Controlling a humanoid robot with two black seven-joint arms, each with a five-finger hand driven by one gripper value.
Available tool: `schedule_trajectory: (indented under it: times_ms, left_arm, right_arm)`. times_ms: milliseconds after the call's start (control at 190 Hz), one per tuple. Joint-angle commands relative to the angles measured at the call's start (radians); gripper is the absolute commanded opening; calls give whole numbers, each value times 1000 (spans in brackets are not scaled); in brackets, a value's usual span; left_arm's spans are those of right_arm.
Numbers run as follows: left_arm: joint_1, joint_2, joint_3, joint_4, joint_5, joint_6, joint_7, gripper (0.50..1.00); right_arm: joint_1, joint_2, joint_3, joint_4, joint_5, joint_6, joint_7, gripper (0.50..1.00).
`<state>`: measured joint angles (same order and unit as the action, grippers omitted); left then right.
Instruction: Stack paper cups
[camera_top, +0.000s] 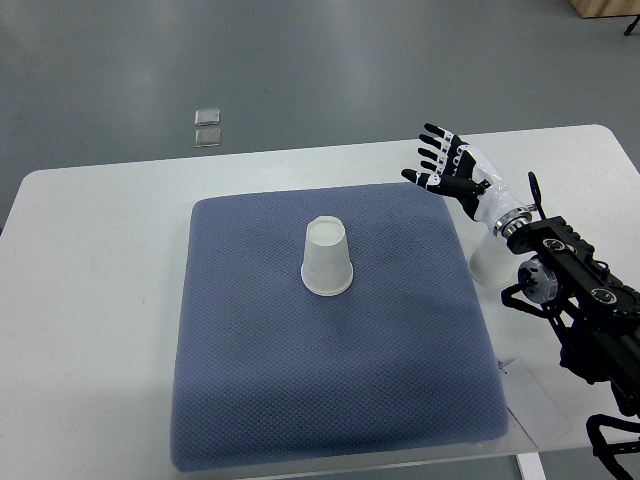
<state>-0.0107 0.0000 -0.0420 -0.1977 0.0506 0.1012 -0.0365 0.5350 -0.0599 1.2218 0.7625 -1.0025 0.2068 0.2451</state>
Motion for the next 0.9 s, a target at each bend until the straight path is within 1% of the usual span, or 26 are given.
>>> schedule_trajectory:
  times_ms: [0, 42, 897]
  left_arm:
    - [0, 0, 1, 1, 0, 0, -3, 1000]
    - [0, 0, 1, 1, 0, 0, -13, 1000]
    - [0, 0, -4, 0, 0, 0, -11, 1000]
  right_arm:
    - [-3, 0, -10, 1, 1, -1, 0, 917]
    - [-1, 0, -10, 1, 1, -1, 0, 917]
    - [2, -9, -7, 11, 15, 0, 2, 917]
